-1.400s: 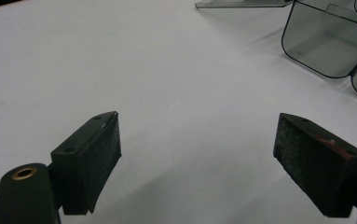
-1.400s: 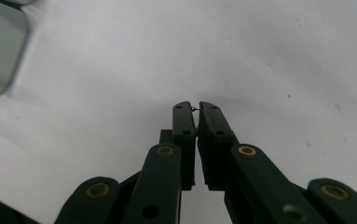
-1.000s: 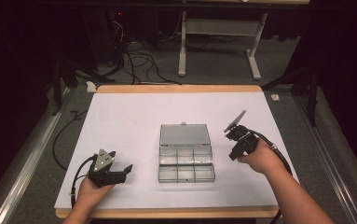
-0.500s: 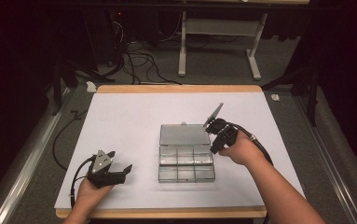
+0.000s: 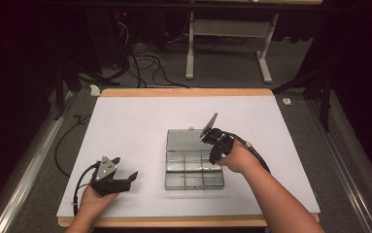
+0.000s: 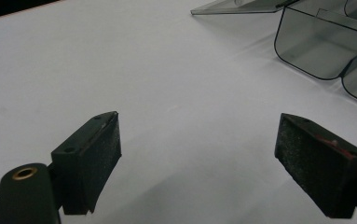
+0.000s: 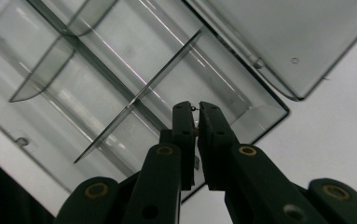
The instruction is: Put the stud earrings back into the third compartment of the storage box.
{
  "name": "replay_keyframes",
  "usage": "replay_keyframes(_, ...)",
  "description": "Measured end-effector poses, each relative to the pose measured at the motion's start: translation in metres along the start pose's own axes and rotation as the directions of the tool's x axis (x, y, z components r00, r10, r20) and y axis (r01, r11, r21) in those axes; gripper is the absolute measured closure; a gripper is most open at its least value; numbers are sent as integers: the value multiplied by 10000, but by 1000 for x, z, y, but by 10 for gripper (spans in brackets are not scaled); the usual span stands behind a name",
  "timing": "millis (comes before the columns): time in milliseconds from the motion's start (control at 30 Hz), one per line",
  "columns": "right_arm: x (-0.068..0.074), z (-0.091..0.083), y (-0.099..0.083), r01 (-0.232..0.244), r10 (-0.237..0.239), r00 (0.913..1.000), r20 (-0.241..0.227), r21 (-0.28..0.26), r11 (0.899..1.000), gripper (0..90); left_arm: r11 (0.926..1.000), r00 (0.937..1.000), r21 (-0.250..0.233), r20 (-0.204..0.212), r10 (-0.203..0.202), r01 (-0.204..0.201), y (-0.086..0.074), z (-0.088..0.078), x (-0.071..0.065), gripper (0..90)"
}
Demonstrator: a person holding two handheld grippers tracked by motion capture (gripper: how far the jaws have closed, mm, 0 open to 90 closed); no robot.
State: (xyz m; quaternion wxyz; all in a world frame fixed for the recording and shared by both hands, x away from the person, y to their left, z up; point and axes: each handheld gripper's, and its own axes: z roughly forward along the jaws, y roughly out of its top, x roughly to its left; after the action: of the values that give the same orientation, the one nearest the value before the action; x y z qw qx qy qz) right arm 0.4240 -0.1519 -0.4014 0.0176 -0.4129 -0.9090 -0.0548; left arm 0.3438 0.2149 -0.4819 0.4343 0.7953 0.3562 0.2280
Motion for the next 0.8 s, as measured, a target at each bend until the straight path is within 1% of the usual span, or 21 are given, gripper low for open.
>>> replay_keyframes(33, -1, 3, 1, 157, -157, 9999, -9, 13, 9999, 861, 10000, 10000, -2, 0, 3, -3, 0, 0, 0, 149)
replay_keyframes(67, 1, 10, 3, 2, -1, 10000, -53, 172, 9999, 861, 10000, 10000, 1, 11, -1, 1, 0, 0, 0, 149)
replay_keyframes(133, 1, 13, 4, 71, -70, 10000, -42, 160, 9998, 861, 10000, 10000, -1, 14, -3, 3, 0, 0, 0, 149)
replay_keyframes(167, 0, 19, 5, 174, -174, 9998, 12, 278, 9995, 861, 10000, 10000, -30, 14, -38, 38, 0, 0, 0, 149)
replay_keyframes(267, 0, 22, 6, 153, -159, 9998, 121, 461, 9988, 859, 10000, 10000, -27, 12, -36, 36, 0, 0, 0, 149)
replay_keyframes(300, -1, 23, 6, 253, -259, 9996, 109, 463, 9986, 858, 10000, 10000, -27, 10, -36, 36, 0, 0, 0, 149)
replay_keyframes(333, 0, 23, 6, -28, 25, 10000, 72, 490, 9988, 857, 10000, 10000, -26, 9, -39, 39, 0, 0, 0, 149)
replay_keyframes(367, 0, 23, 6, -28, 25, 10000, 72, 490, 9988, 857, 10000, 10000, -26, 9, -39, 39, 0, 0, 0, 149)
replay_keyframes(400, -2, 23, 6, 142, -144, 9999, 58, 365, 9992, 854, 10000, 10000, -19, 8, -34, 34, 0, 0, 0, 149)
replay_keyframes(433, -1, 23, 5, -35, 34, 10000, 13, 404, 9992, 852, 10000, 10000, -14, 7, -27, 27, 0, 0, 0, 149)
replay_keyframes(467, -2, 24, 4, 131, -130, 9999, -32, 328, 9994, 846, 10000, 10000, -10, 5, -21, 21, 0, 0, 0, 149)
replay_keyframes(500, -2, 23, 4, 38, -37, 10000, -4, 378, 9993, 837, 10000, 10000, -7, 2, -18, 18, 0, 0, 0, 149)
replay_keyframes(533, -2, 23, 3, 104, -105, 9999, 20, 329, 9994, 830, 10000, 10000, 0, -2, -21, 21, 0, 0, 0, 149)
replay_keyframes(600, -2, 21, 1, 9, -7, 10000, -82, 263, 9997, 823, 10000, 10000, 9, -2, -27, 27, 0, 0, 0, 149)
replay_keyframes(667, -2, 17, 1, 2, -1, 9999, -101, 111, 9999, 824, 10000, 10000, 7, -6, -32, 32, 0, 0, 0, 149)
replay_keyframes(700, -2, 14, 0, 82, -82, 9999, -121, -21, 10000, 824, 10000, 10000, 7, -6, -30, 30, 0, 0, 0, 149)
replay_keyframes(733, -2, 14, 0, 82, -82, 9999, -121, -21, 10000, 824, 10000, 10000, 7, -6, -30, 30, 0, 0, 0, 149)
replay_keyframes(767, -3, 3, -2, -56, 51, 9999, -142, -300, 9995, 825, 10000, 10000, 3, -6, -26, 26, 0, 0, 0, 149)
replay_keyframes(800, -3, 3, -2, -56, 51, 9999, -142, -300, 9995, 825, 10000, 10000, 3, -6, -26, 26, 0, 0, 0, 149)
